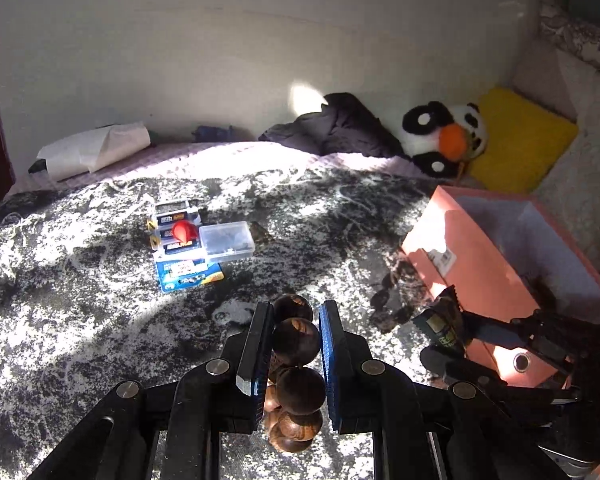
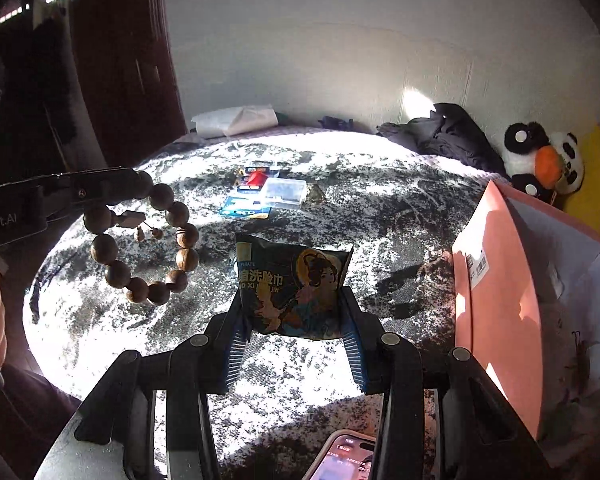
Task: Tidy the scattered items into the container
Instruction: 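Carry the bracelet and snack packet with both tools over the pink box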
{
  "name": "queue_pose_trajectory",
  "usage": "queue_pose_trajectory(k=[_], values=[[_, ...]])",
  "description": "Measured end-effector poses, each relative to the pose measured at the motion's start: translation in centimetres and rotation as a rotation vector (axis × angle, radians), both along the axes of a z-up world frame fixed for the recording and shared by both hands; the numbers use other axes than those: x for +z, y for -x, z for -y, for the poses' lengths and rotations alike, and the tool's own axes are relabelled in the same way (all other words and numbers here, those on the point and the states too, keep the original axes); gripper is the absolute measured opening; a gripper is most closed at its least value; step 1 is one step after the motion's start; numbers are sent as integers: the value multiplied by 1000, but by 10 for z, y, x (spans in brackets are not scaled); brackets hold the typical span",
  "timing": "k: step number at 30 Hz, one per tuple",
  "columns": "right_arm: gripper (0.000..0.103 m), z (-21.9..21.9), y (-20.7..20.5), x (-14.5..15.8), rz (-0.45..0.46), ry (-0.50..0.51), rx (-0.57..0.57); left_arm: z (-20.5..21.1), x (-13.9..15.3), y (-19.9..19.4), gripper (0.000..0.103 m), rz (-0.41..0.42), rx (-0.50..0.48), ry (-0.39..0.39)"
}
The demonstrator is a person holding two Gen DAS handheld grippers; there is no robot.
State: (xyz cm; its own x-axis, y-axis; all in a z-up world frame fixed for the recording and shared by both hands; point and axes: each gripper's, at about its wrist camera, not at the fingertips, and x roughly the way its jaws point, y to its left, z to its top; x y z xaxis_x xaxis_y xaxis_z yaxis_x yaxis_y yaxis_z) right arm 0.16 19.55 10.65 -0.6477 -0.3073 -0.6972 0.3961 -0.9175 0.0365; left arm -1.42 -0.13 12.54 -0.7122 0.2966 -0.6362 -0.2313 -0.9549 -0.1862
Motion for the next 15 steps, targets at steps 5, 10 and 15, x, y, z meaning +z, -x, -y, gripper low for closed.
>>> queue_pose_trajectory(k=[5, 10, 15], values=[[45, -18, -17, 18, -44, 9, -22, -28, 24, -14, 17, -42, -48, 16], [45, -47, -35, 36, -89, 29, -59, -65, 52, -26, 17, -92, -115, 27], [45, -82, -51, 54, -129, 57, -110, -110, 75, -33, 17, -137, -186, 51]])
